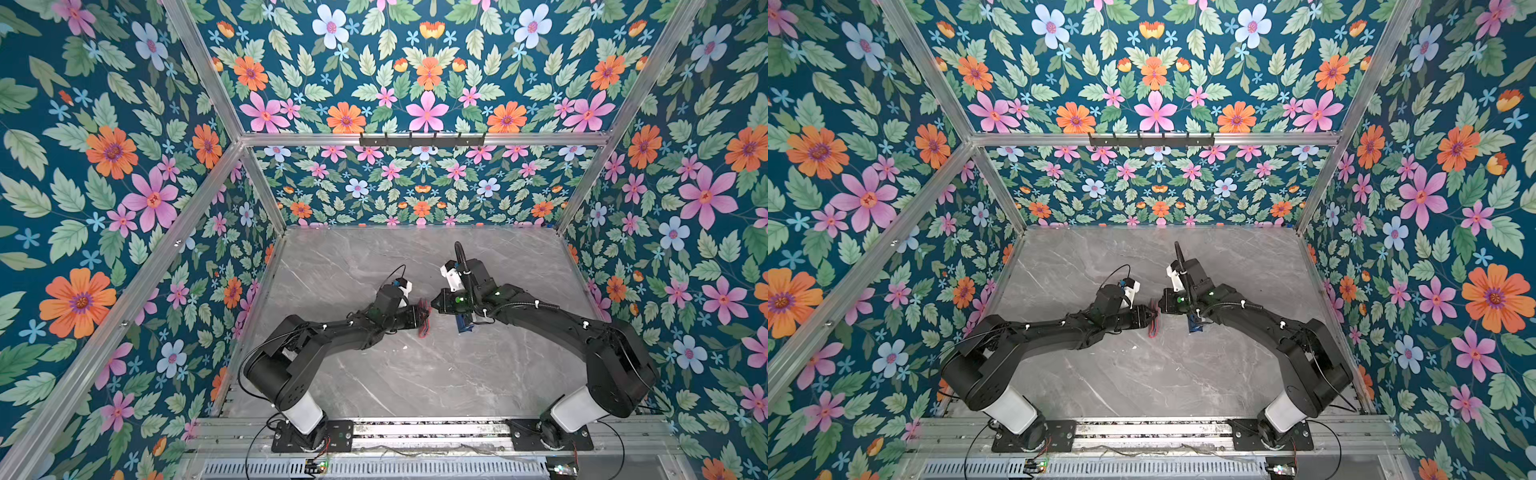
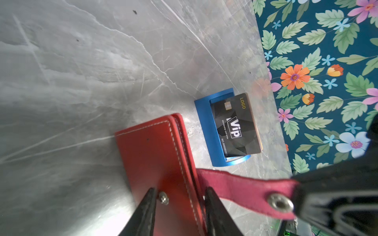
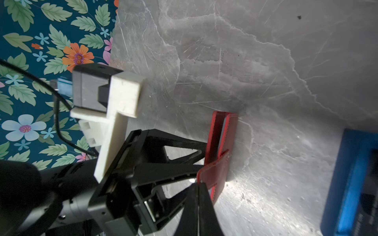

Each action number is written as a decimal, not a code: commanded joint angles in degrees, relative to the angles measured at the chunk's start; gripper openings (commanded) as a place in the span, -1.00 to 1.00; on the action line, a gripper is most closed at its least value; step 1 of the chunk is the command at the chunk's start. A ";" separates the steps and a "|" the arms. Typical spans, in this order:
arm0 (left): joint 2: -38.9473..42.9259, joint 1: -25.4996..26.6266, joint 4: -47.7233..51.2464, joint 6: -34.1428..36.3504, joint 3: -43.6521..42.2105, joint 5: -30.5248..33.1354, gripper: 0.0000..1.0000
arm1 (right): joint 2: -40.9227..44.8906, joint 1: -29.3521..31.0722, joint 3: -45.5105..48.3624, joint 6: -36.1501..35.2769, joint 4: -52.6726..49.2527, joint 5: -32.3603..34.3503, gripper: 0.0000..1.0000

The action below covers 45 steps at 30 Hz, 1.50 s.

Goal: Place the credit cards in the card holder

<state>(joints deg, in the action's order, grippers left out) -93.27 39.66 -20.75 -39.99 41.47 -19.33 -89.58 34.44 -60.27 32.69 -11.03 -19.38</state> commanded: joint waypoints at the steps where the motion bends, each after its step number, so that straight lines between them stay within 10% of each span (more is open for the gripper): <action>1: 1.22 0.07 2.50 1.71 -0.16 3.04 -0.19 | 0.46 0.02 -0.60 -0.51 -2.31 3.36 -1.00; 45: 5.00 0.51 28.39 2.34 0.35 34.69 -0.06 | -9.65 0.54 -4.97 -3.78 -9.78 7.97 -1.00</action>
<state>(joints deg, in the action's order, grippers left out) -89.25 40.07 5.67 -39.00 41.10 12.56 -99.02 34.92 -65.19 28.29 -21.39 -10.39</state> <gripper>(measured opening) 0.468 0.051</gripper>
